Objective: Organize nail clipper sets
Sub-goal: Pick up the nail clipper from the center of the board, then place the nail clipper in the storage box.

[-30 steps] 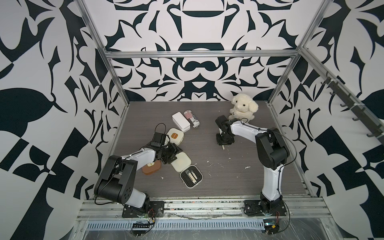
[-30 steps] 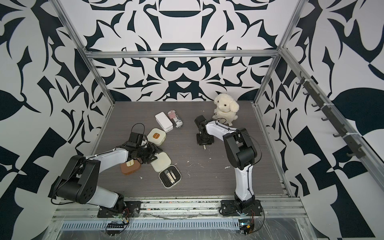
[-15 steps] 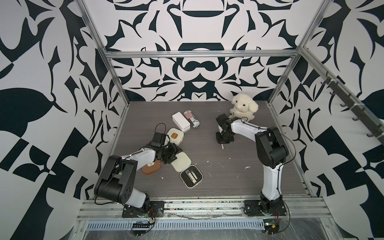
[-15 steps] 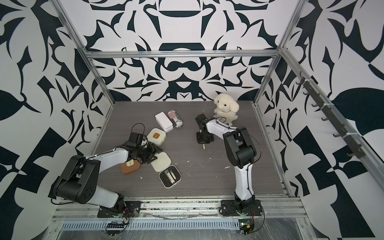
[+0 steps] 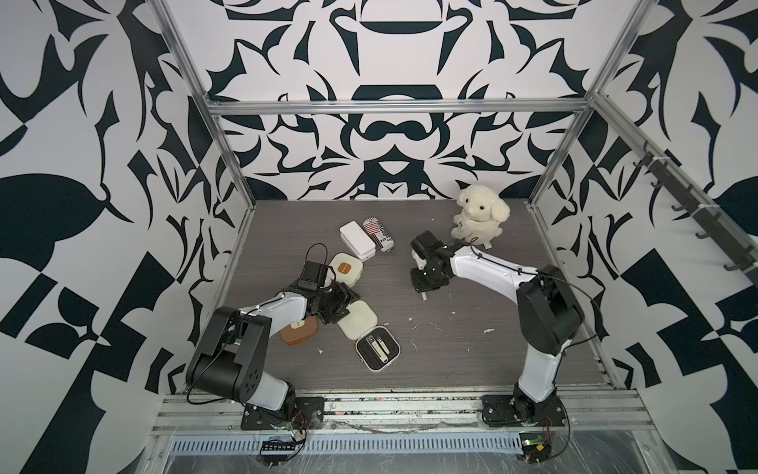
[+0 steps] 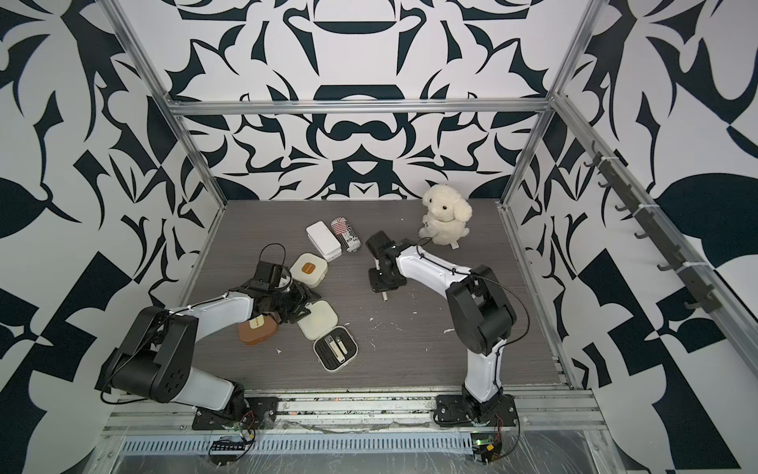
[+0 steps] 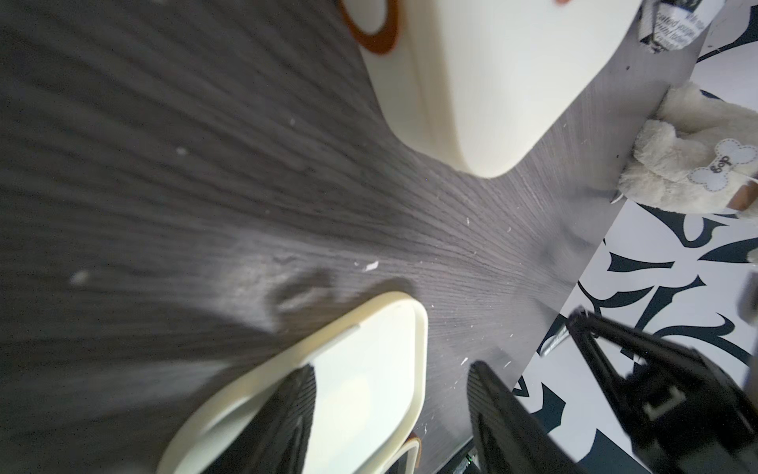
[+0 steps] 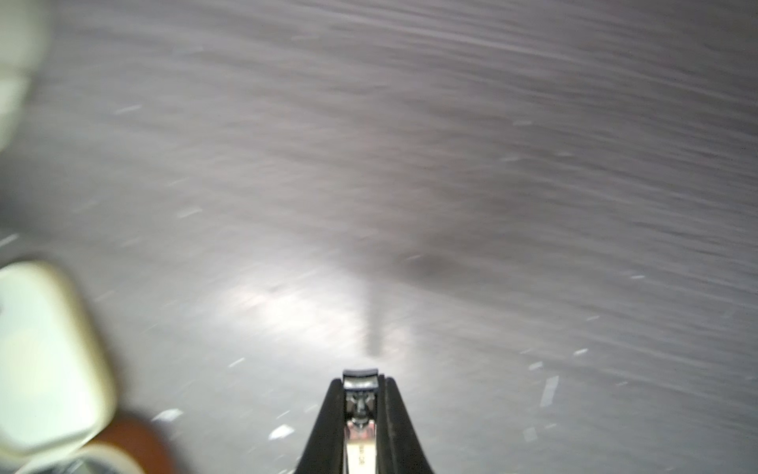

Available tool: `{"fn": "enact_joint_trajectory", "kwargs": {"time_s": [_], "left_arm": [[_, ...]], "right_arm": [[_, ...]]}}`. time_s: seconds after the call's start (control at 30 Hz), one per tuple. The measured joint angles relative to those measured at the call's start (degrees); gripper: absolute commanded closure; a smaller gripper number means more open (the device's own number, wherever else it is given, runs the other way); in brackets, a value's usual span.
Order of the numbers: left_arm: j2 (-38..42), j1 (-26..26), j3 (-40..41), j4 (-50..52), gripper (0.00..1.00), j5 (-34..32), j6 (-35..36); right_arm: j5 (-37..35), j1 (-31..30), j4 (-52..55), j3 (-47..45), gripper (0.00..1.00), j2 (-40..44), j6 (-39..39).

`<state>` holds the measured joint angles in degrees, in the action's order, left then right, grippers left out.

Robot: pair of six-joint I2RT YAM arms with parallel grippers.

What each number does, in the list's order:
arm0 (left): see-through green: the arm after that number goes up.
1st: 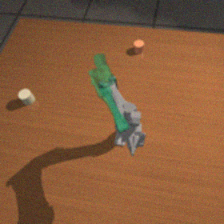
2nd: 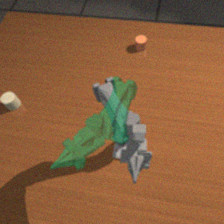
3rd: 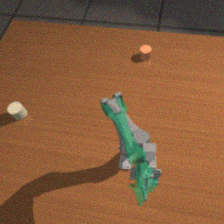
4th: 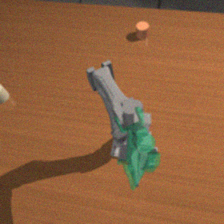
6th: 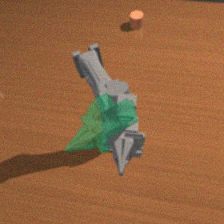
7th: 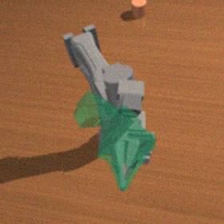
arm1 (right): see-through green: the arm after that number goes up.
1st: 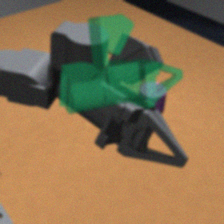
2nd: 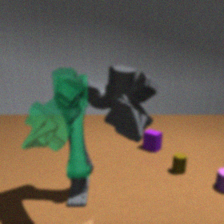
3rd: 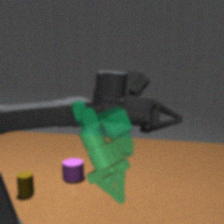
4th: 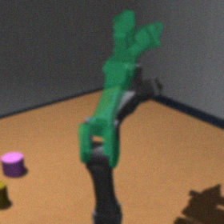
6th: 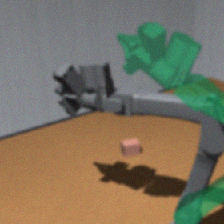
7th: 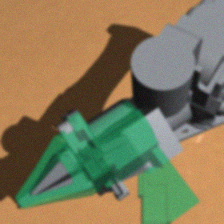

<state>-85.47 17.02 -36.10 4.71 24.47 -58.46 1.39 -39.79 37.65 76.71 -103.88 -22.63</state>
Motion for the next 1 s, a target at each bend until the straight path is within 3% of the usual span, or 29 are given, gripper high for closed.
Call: {"fn": "enact_joint_trajectory", "kwargs": {"time_s": [0.17,0.3,0.53,1.0], "left_arm": [[0.00,0.00,0.00,0.02,0.36,-0.04,0.00],[0.00,0.00,0.00,0.02,0.36,-0.11,0.00],[0.00,0.00,0.00,0.04,0.36,-0.20,0.00],[0.20,0.00,0.00,0.31,0.36,-0.59,0.00]], "right_arm": [[-1.95,-12.09,-4.09,-2.97,0.89,3.30,-1.77],[-3.04,-17.59,-8.11,-6.97,0.88,3.80,-3.39],[-4.31,-21.09,-13.20,-10.99,0.89,3.63,-4.44],[-4.68,-22.58,-17.86,-13.16,0.90,2.54,-5.09]]}}
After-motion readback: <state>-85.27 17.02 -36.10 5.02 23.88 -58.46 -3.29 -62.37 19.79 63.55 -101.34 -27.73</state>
